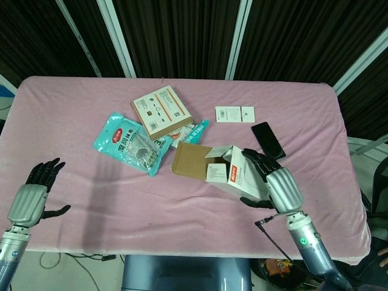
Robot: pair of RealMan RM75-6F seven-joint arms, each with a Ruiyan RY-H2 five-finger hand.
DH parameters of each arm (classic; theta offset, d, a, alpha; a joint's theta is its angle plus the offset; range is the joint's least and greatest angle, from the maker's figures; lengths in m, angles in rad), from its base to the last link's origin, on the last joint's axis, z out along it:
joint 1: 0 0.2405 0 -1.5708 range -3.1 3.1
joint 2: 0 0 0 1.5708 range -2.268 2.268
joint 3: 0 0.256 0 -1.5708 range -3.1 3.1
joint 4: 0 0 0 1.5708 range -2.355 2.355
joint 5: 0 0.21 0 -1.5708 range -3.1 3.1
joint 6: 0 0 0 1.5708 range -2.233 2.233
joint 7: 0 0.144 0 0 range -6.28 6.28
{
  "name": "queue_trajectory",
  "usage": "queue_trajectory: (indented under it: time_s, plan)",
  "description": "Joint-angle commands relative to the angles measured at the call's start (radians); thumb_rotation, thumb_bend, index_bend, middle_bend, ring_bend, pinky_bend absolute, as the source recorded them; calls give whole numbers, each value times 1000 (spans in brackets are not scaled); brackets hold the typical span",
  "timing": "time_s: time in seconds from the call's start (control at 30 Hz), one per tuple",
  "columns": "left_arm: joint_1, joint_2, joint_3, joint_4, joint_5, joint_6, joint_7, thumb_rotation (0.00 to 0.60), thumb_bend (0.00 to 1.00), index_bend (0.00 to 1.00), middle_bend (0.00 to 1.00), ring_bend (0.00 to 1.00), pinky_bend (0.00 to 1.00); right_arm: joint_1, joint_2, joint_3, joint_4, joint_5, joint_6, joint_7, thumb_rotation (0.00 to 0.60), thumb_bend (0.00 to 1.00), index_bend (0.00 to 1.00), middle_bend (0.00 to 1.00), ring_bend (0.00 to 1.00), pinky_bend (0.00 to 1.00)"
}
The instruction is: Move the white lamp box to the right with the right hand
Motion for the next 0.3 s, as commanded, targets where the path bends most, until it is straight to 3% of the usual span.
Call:
queue_trajectory:
  time_s: [0.03,0.3]
  plan:
    - [1,-1,2,0,3,1,3,600,0,0,0,0,0,-86,45,-70,-29,-83,92,71,600,389,668,638,587,618]
    - [5,-4,5,-3,8,8,15,600,0,0,0,0,0,-175,92,-131,-7,-164,176,167,600,389,668,637,587,618]
